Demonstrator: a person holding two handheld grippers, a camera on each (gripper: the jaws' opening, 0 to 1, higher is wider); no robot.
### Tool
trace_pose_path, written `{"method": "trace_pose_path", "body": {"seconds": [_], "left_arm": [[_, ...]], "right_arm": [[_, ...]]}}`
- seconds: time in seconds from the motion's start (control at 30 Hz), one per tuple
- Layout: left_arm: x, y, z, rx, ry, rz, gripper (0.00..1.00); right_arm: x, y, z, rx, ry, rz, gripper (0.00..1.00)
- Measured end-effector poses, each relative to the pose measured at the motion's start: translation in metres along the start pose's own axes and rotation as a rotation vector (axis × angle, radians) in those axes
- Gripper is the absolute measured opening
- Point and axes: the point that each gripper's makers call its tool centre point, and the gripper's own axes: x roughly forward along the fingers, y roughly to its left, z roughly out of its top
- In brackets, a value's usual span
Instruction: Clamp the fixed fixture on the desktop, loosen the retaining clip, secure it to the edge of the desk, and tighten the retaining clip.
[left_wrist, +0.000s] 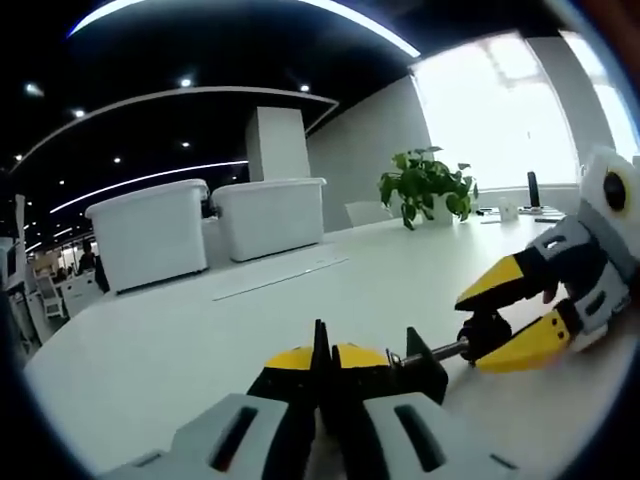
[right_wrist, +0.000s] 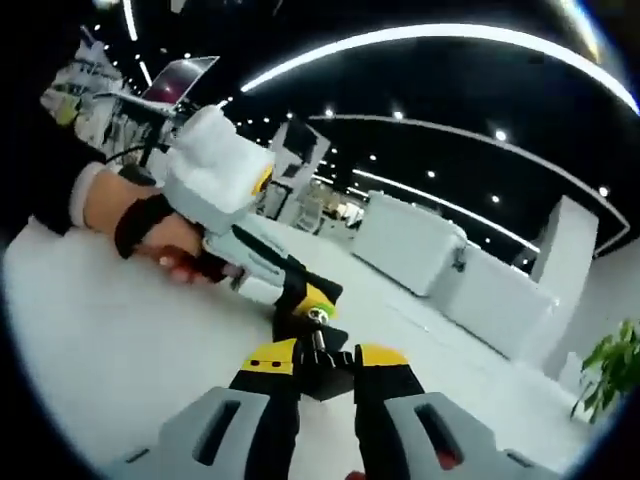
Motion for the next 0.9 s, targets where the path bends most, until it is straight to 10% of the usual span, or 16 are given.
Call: {"method": "trace_pose_path", "body": {"seconds": [0.3,0.53,0.7,0.9], "left_arm": [[0.0,-0.001,0.001,0.0,0.0,0.001,0.05],[0.0,-0.001,0.0,0.0,0.004,0.002,0.06],[0.0,-0.003,0.0,0.007,0.006,-0.003,0.06],[0.001,-0.002,0.0,0.009,0.006,-0.004,0.06]], "right_arm": [[-0.001,0.006,0.0,-0.295,0.017,-0.026,0.19],[-0.002,0.003,-0.001,-0.278,0.036,-0.025,0.2],[-0.008,-0.008,0.029,-0.015,-0.066,-0.013,0.28],[-0.008,-0.034,0.001,0.647,-0.052,0.002,0.3]]}}
